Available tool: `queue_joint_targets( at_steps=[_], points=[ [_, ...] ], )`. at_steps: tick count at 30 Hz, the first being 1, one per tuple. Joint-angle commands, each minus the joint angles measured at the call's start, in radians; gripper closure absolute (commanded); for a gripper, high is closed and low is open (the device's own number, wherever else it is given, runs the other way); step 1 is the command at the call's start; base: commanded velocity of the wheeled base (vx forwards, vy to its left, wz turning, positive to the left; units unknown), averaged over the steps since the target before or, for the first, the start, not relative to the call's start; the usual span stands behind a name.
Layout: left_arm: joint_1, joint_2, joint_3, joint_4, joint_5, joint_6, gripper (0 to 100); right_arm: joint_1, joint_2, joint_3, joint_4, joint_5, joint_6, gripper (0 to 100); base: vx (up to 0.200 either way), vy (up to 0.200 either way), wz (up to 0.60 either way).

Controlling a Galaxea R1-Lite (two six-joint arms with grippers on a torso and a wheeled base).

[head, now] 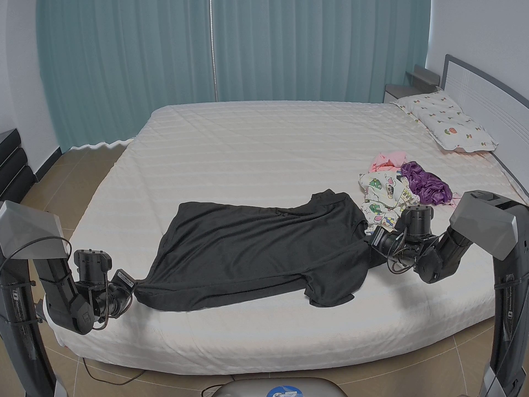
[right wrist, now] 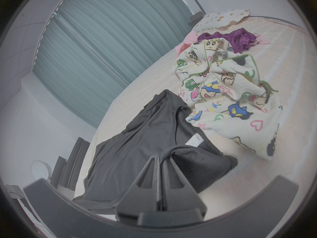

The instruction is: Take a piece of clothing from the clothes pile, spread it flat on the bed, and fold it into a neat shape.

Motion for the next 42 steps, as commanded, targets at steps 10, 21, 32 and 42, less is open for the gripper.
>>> queue_joint_targets(
  at_steps=[10,21,32,42],
  points=[
    [0.012,0.037,-0.024,-0.001,0.004,-0.004,100,0.024,0.121,-0.108,0.000,-0.045,0.000,0,0.000,0.000,0.00],
    [0.012,0.035,-0.024,-0.001,0.003,-0.004,100,0.030,-0.103,0.216,-0.010,0.034,0.000,0,0.000,0.000,0.00],
    [0.013,0.032,-0.021,-0.001,-0.005,-0.004,100,0.143,-0.063,0.313,-0.012,0.031,0.003,0,0.000,0.000,0.00],
    [0.013,0.034,-0.022,-0.001,-0.005,-0.004,100,0.165,-0.040,0.300,0.003,0.024,-0.005,0,0.000,0.000,0.00]
  ],
)
